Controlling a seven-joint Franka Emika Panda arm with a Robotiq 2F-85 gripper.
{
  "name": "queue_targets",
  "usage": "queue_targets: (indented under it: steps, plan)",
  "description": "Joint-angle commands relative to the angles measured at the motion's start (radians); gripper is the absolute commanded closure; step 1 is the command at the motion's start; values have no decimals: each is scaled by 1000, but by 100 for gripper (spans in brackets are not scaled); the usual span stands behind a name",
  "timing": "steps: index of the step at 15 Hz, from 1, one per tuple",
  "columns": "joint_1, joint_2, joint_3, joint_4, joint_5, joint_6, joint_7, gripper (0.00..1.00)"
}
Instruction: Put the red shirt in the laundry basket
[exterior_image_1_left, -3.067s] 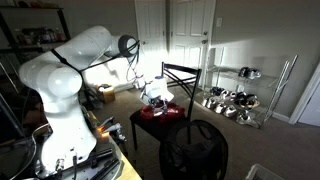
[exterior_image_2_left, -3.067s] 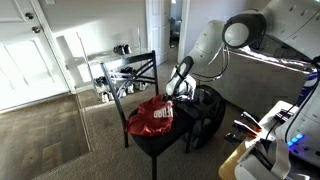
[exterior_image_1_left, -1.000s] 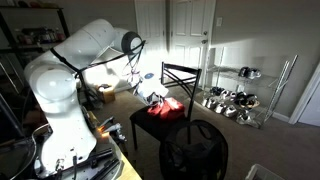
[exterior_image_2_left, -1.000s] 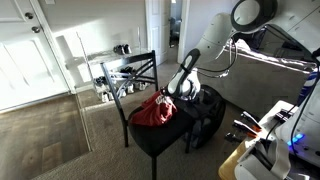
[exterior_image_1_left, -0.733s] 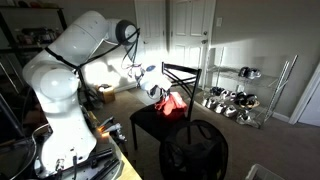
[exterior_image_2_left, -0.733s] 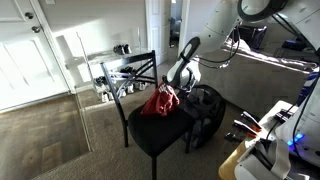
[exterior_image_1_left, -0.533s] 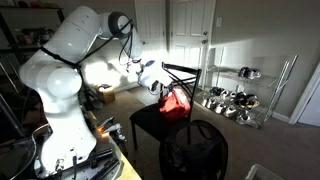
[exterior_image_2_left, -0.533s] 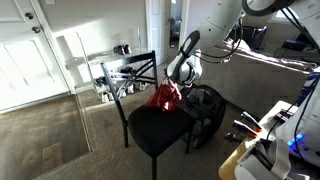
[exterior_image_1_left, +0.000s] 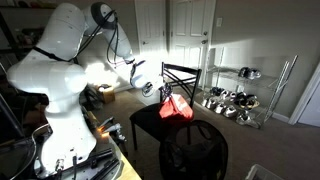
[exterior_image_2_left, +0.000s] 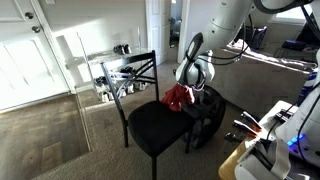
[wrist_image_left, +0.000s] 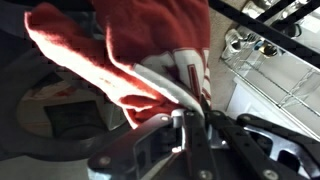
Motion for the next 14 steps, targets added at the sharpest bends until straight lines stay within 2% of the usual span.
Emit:
queue_targets:
  steps: [1, 3, 7, 10, 14]
  plan:
    - [39, -108, -38, -147, -8, 0, 145, 99]
    - [37, -161, -48, -160, -98, 0, 242, 99]
    - [64, -268, -123, -173, -258, 1, 397, 99]
    - [119, -310, -220, -204, -257, 0, 434, 99]
    - [116, -361, -279, -266, -277, -1, 456, 99]
